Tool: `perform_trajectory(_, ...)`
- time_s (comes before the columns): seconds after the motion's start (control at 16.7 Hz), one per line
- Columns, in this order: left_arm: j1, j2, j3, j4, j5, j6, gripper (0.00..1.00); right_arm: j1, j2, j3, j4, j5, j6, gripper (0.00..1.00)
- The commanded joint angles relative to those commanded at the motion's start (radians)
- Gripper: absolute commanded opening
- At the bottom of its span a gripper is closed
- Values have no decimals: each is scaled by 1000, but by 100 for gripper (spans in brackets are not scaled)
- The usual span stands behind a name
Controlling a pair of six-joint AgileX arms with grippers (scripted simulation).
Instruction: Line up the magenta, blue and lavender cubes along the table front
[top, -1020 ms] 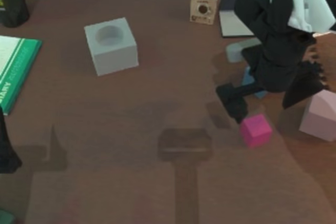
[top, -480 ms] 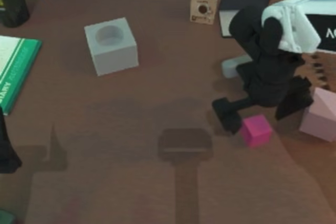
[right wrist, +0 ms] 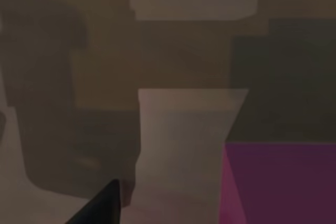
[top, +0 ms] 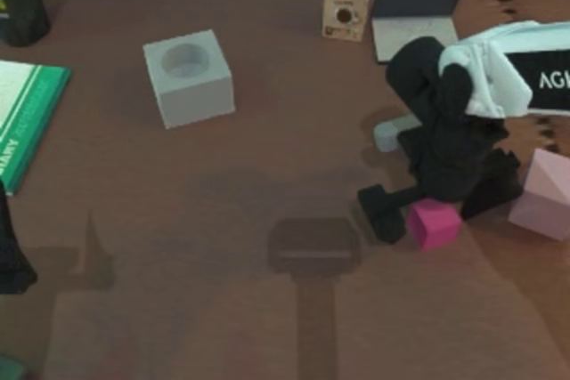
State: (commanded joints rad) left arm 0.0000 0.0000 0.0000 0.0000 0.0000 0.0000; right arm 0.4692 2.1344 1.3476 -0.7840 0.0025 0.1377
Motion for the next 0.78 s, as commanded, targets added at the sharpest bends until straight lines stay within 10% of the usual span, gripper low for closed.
perform_trajectory(0.78,0,0,0,0,0,0,100,0,0,0,0,0,0,10)
